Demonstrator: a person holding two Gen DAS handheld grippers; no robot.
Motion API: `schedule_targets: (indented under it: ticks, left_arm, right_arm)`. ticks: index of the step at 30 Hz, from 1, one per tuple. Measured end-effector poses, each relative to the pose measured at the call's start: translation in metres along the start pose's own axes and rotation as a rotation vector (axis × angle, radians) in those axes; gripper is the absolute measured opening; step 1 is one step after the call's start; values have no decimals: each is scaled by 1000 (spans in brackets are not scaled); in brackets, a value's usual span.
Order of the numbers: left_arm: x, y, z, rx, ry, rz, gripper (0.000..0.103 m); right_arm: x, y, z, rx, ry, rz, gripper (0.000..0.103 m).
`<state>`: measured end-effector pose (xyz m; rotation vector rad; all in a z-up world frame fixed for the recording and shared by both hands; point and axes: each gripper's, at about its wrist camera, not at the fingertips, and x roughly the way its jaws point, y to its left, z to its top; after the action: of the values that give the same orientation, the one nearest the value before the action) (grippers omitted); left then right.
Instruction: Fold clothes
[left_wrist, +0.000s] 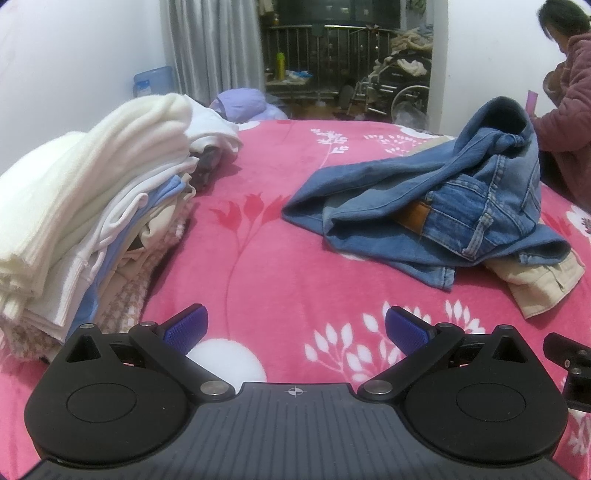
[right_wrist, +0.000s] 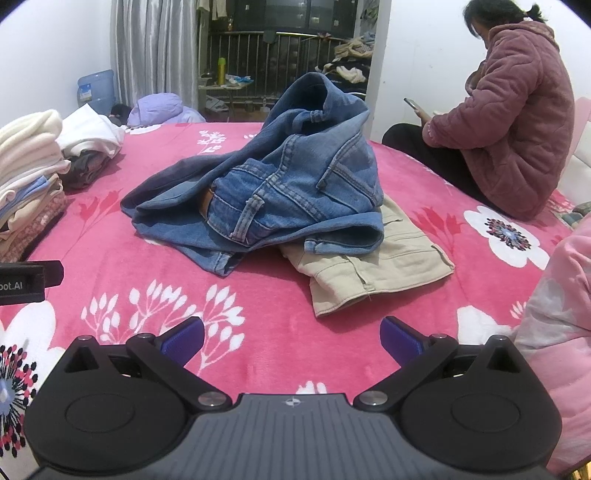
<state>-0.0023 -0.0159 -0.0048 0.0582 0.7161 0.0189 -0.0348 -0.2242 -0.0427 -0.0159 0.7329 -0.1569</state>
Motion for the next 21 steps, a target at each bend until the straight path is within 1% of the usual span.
schedule_targets:
  ticks: [21]
  left_arm:
    - [0,-1,-1,3,4,-1,103]
  right_arm:
    - [-1,1,-1,2,5,0,103]
